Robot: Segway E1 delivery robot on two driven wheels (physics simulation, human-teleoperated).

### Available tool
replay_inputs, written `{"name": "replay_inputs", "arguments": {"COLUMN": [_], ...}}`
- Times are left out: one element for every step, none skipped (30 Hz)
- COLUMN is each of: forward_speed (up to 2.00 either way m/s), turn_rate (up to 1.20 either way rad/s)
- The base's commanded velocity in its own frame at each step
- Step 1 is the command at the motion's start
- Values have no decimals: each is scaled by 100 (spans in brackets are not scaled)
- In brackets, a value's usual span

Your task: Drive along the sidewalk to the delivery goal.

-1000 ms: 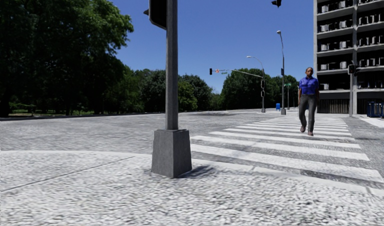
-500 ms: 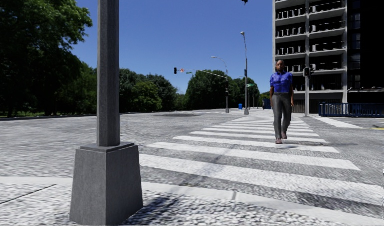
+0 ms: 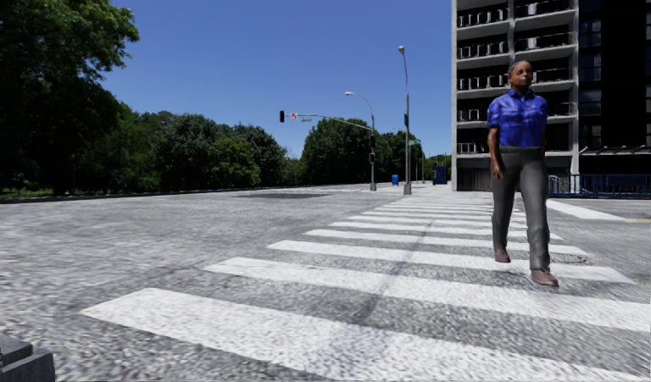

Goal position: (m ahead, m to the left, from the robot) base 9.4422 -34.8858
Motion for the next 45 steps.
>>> {"name": "replay_inputs", "arguments": {"forward_speed": [185, 185, 186, 186, 186, 186, 185, 185, 185, 185, 185, 185, 185, 185, 185, 185, 185, 184, 184, 184, 184, 184, 184, 184, 184, 184, 184, 184, 184, 184, 184, 184, 184, 184, 184, 184, 184, 184, 184, 184, 184, 184, 184, 184, 184], "turn_rate": [0, 0, 0, -39, -51, -51, -54, -55, -55, -46, 0, 0, 0, 0, 0, 0, 0, 0, 0, 0, 0, 0, 0, 0, 0, 0, 0, 0, 0, 0, 0, -6, -24, -33, -33, -36, -39, -39, -45, -47, -48, -48, -48, -48, -48]}}
